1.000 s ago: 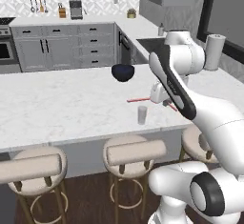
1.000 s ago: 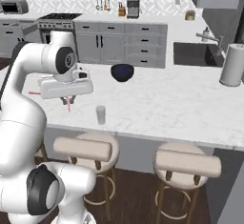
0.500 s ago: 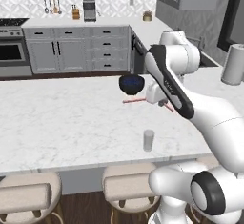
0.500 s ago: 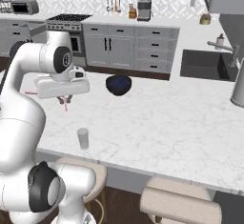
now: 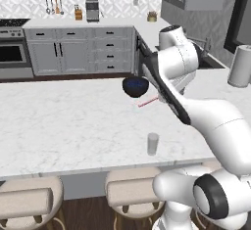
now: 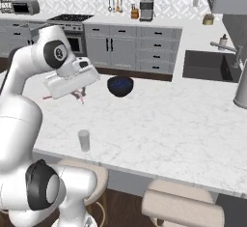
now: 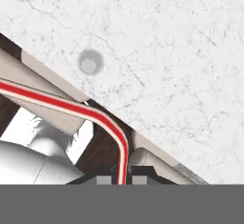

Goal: Take a straw from the drawer in front and place it inside the glass cup on the dining counter.

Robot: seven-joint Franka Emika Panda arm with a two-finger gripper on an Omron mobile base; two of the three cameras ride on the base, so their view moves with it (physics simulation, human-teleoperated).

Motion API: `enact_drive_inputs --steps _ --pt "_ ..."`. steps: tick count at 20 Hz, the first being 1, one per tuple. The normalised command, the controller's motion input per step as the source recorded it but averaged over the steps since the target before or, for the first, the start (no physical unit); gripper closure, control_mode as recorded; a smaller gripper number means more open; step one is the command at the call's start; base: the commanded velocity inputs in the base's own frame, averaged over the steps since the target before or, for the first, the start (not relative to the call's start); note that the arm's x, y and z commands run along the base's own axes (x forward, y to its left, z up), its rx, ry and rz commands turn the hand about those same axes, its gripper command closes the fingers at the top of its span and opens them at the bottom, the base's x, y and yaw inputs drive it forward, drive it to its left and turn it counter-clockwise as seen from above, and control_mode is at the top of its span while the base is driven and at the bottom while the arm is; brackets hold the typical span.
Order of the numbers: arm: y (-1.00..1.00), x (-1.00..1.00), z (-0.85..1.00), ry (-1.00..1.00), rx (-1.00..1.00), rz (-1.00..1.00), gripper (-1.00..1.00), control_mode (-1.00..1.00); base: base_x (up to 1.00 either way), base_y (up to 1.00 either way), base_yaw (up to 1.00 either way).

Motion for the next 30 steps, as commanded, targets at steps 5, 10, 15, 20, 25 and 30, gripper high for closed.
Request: enact_drive_inputs --steps 5,10,15,20,25,30 --pt "-0.33 0.00 0.26 -0.26 -0.54 0.00 1.00 -1.00 0.00 0.00 0.00" --pt "-0.02 0.01 0.29 -0.20 -0.45 0.09 1.00 -1.00 0.00 0.00 0.00" --pt "0.25 0.00 0.01 -0.05 -0.37 0.20 1.00 -1.00 0.00 0.00 0.00" --pt "0.17 0.00 0.00 0.00 -0.24 0.07 1.00 -1.00 0.00 0.00 0.00" --pt "0.28 0.12 0.00 0.00 -0.23 -0.01 1.00 -1.00 0.00 0.00 0.00" --pt "0.43 0.20 -0.28 0.02 -0.25 -0.09 1.00 -1.00 0.00 0.00 0.00"
